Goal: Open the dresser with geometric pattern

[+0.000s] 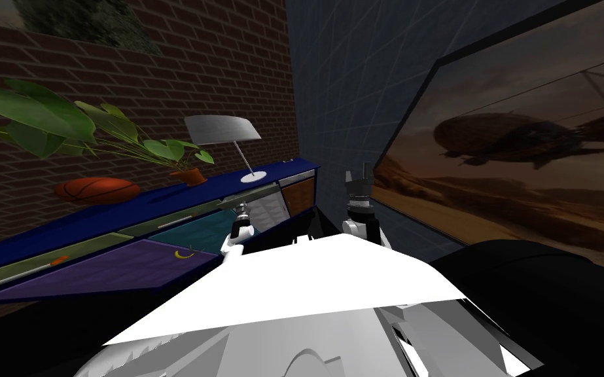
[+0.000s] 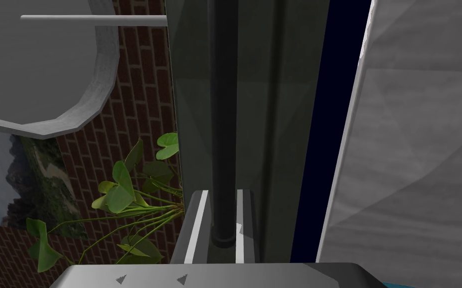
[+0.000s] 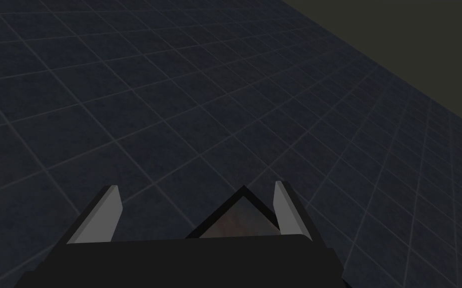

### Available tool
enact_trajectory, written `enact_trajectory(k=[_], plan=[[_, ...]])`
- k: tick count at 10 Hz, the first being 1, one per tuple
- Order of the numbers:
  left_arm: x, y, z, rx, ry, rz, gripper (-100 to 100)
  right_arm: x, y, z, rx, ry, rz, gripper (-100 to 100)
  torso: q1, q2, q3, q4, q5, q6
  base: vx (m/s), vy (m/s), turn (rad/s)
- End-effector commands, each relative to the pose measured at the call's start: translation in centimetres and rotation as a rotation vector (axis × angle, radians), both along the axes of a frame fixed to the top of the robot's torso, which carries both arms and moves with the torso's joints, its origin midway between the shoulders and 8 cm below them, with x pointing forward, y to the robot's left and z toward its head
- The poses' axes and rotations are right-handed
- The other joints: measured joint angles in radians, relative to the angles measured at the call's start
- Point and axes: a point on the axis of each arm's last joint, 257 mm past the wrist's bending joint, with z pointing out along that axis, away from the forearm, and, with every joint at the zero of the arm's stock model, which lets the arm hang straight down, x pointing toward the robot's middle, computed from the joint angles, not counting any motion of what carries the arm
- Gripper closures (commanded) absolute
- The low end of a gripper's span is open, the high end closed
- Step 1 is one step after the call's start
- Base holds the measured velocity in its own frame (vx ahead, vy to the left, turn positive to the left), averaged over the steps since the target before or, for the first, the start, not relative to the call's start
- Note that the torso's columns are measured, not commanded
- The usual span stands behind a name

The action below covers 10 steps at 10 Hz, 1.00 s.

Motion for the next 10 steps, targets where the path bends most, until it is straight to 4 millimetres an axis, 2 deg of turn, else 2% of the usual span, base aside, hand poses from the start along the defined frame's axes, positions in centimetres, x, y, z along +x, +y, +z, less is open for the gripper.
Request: enact_trajectory(k=[1,2,4,5,7,8,10], plan=[[0.0,-0.1,-1.9,-0.016,0.038,0.000,100,0.0,0.0,0.0,0.000,0.000,0.000,0,0.002,-0.003,-0.002,-0.001,0.001,0.000,-0.002,-0.007,0.004],[1.4,1.1,0.2,-0.002,0.004,0.001,100,0.0,0.0,0.0,0.000,0.000,0.000,0,0.004,-0.006,-0.004,-0.002,0.002,0.000,-0.083,-0.047,0.013],[1.7,1.2,-1.3,-0.016,0.034,0.005,100,0.0,0.0,0.0,0.000,0.000,0.000,0,0.000,0.003,0.002,0.002,-0.001,-0.002,-0.067,-0.040,0.011],[3.0,2.4,1.3,-0.001,-0.006,0.008,100,0.0,0.0,0.0,0.000,0.000,0.000,0,0.002,0.001,0.001,0.001,0.000,-0.002,-0.120,-0.058,0.010],[3.3,2.5,-0.4,-0.018,0.028,0.014,100,0.0,0.0,0.0,0.000,0.000,0.000,0,0.000,0.006,0.004,0.005,-0.003,-0.004,-0.079,-0.050,0.009],[4.4,3.9,2.1,-0.005,-0.009,0.020,100,0.0,0.0,0.0,0.000,0.000,0.000,0,0.001,0.003,0.002,0.004,-0.003,-0.004,-0.099,-0.071,0.003],[4.8,3.9,0.7,-0.022,0.021,0.025,100,0.0,0.0,0.0,0.000,0.000,0.000,0,0.000,0.009,0.005,0.007,-0.005,-0.006,-0.082,-0.047,0.012]])
